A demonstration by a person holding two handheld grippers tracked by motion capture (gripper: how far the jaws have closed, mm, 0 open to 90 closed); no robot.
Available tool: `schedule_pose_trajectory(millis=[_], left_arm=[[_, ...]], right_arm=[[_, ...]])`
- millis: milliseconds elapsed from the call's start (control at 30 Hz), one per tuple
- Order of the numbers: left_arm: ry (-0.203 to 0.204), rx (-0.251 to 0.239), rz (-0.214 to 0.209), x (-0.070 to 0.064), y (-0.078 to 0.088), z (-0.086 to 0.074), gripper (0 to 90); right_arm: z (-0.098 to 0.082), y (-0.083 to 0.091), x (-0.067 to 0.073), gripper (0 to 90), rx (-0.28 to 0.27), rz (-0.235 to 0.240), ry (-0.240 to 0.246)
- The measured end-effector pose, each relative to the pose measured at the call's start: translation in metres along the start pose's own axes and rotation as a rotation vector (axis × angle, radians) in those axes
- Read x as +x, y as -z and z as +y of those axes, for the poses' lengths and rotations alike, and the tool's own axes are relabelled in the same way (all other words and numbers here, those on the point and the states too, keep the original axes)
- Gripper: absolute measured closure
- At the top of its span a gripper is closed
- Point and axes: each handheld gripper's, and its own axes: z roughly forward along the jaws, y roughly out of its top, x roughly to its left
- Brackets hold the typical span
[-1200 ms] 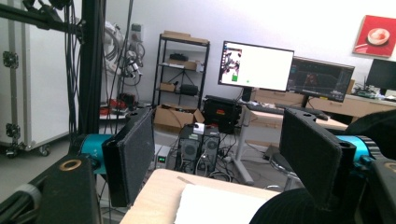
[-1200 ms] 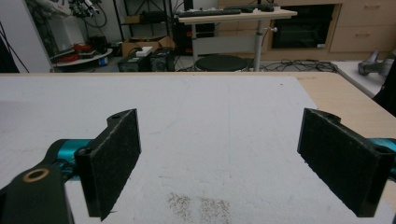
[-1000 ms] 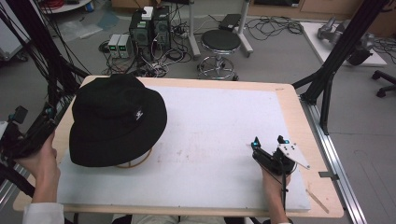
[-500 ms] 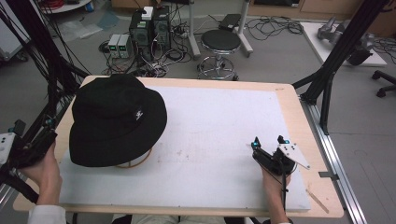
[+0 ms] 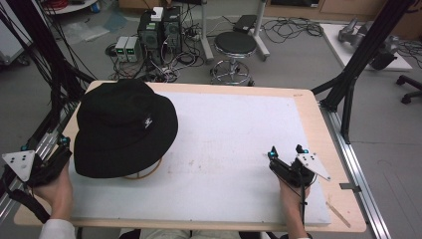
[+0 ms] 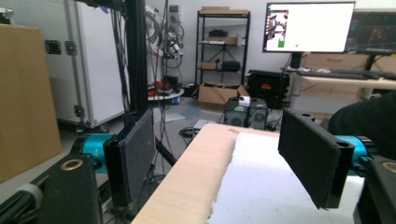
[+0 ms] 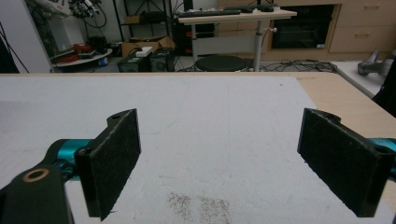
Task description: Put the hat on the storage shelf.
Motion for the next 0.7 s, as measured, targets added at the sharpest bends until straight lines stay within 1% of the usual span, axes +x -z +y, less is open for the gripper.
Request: schedule_pose_trajectory(millis=[33, 167, 400, 700], left_arm=[[0.0, 0.0, 0.0, 0.0, 0.0, 0.0, 27.7], [0.004, 0.02, 0.012, 0.003, 0.001, -0.009, 27.7], [0.009, 0.05, -0.006, 0.0, 0.003, -0.022, 27.7], [0.026, 0.05, -0.01, 0.002, 0.003, -0.023, 27.7]], right_arm=[[0.0, 0.0, 0.0, 12.5, 0.0, 0.0, 0.0], [0.0, 0.0, 0.0, 12.5, 0.0, 0.003, -0.002], [0.0, 0.001, -0.001, 12.4, -0.002, 0.006, 0.001], [0.0, 0.001, -0.001, 12.4, -0.001, 0.005, 0.002]])
